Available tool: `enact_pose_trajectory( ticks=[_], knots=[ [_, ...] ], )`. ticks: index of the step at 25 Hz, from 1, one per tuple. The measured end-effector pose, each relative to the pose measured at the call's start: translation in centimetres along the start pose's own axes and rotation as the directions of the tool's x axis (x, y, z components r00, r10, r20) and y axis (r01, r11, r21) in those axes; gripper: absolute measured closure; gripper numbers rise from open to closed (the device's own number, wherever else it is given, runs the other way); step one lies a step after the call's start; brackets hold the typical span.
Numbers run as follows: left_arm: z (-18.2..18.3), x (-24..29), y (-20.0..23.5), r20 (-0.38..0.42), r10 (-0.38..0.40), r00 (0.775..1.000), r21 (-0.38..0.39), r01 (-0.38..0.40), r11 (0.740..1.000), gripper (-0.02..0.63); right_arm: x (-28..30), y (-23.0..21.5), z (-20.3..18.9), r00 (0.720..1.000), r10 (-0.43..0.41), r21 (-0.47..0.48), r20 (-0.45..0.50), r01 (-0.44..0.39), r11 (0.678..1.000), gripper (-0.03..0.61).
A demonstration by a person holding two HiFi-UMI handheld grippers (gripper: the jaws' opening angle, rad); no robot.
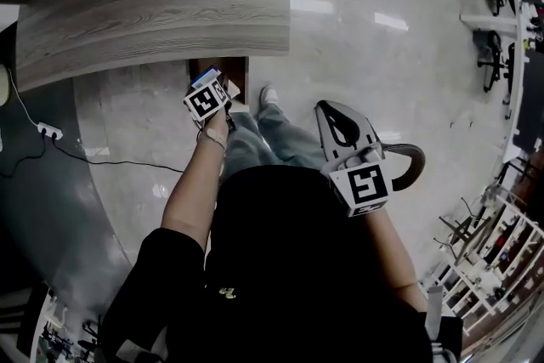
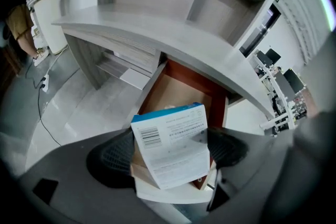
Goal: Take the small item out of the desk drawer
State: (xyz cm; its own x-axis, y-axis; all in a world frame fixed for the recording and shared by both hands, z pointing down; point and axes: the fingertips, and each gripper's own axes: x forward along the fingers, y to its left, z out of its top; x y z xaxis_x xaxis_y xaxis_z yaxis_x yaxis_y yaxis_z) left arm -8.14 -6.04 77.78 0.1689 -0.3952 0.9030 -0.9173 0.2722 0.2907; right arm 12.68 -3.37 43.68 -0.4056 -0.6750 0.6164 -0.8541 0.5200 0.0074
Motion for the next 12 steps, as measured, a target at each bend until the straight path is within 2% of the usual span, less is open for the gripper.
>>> enact_pose_trajectory(
  ticks=[8, 12],
  knots=[
    [0.7, -3.5, -1.2, 0.054, -0.009, 0.999, 0.066, 0.006, 0.998, 0.17, 0.2, 0.0, 1.2, 0.997, 0.053, -0.022, 0.055, -0.052, 0.998, 0.583],
    [1.5, -5.7, -1.0, 0.094, -0.007, 0.996, 0.076, 0.0, 0.997, 0.17, 0.3, 0.2, 2.0, 0.994, 0.082, -0.025, 0.079, -0.08, 0.996, 0.583]
  ],
)
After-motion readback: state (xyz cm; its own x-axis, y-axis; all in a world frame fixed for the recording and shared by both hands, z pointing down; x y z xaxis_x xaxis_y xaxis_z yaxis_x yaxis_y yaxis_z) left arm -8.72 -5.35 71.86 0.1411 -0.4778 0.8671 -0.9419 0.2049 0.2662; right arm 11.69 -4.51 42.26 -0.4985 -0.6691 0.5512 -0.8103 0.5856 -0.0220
